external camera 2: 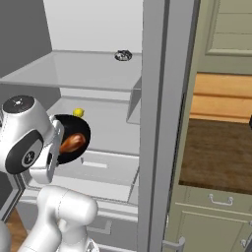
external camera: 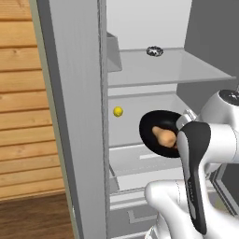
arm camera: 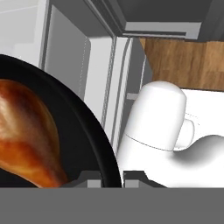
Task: Pick the chicken drumstick and squash from their plates and place them in the bowl. Then put the bowl in the fridge.
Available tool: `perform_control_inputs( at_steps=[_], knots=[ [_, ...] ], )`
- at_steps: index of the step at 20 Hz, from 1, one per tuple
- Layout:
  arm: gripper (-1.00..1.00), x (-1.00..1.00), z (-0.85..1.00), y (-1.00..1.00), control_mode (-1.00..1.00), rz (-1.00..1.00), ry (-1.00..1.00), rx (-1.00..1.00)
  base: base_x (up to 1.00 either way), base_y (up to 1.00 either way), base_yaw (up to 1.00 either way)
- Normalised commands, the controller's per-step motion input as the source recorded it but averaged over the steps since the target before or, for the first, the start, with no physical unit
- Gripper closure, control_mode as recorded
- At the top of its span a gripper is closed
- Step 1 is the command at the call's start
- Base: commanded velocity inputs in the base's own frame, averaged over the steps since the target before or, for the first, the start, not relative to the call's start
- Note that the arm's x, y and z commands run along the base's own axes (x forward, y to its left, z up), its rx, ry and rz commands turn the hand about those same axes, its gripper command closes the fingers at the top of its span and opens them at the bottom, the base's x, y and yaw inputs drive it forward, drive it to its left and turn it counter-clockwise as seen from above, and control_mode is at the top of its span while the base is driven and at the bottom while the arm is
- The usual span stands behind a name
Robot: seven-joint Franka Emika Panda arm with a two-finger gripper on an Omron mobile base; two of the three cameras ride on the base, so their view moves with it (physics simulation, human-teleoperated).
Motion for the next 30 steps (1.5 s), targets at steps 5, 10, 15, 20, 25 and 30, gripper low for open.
perform_control_inputs(
  at_steps=[5,10,15,20,25,30],
  knots=[
    [1.00,0.26,-0.28,0.00,-1.00,0.00,-0.13,0.00,0.00,0.00,0.00],
    [1.00,0.49,-0.45,0.00,-1.00,0.00,-0.19,0.01,0.00,0.00,0.00],
    [1.00,0.78,-0.15,-0.21,-1.00,-0.01,0.00,0.04,0.00,0.00,0.00],
    [1.00,0.55,-0.21,-0.07,-1.00,-0.03,0.00,0.00,0.00,0.00,0.00],
    [1.00,0.58,-0.36,-0.12,-1.00,-0.02,0.00,0.00,0.00,0.00,0.00],
    [1.00,0.78,-0.22,-0.11,-1.00,-0.07,0.04,0.00,0.00,0.00,0.00]
  ],
)
